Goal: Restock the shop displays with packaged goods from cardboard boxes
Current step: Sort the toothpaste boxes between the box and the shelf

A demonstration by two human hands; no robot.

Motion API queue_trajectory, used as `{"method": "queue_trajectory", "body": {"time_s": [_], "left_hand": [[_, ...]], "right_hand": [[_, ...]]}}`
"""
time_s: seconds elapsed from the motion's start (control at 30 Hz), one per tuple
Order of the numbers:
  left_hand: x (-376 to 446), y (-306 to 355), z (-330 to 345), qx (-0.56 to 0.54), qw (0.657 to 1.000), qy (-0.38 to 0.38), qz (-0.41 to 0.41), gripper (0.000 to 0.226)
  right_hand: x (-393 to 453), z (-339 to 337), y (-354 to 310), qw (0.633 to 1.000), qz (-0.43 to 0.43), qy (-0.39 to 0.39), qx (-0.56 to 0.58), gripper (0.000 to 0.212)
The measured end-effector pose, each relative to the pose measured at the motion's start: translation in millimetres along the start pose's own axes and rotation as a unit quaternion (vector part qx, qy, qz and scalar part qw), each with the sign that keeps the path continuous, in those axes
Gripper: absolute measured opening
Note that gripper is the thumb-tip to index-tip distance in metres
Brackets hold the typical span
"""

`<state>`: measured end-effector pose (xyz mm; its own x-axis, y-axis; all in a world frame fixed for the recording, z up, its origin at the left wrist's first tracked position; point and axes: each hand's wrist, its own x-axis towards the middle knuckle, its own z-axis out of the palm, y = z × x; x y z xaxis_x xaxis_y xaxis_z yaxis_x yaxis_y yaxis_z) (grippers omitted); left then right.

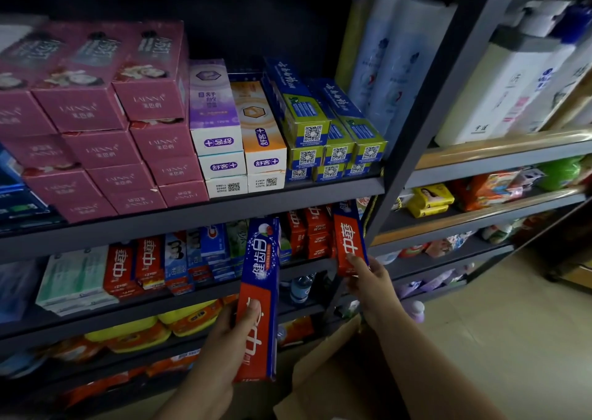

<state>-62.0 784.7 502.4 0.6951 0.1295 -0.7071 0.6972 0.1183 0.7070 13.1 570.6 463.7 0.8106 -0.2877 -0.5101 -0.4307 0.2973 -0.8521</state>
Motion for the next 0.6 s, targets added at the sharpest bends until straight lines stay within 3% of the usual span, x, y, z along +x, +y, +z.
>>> {"method": "queue_trajectory", "body": {"time_s": [0.33,0.6], "left_hand": [[5.2,-3.9,-3.5,0.008,1.0,0.002,-0.002,0.053],[8.4,-3.3,-5.7,0.015,1.0,0.008,0.001,0.052]], "right_hand": [[8.4,-16.0,4.8,0.998,0.039,0.016,0.052,0.016],[28.7,10.8,-13.9,0.982,0.074,0.047,0.166,0.032]]}}
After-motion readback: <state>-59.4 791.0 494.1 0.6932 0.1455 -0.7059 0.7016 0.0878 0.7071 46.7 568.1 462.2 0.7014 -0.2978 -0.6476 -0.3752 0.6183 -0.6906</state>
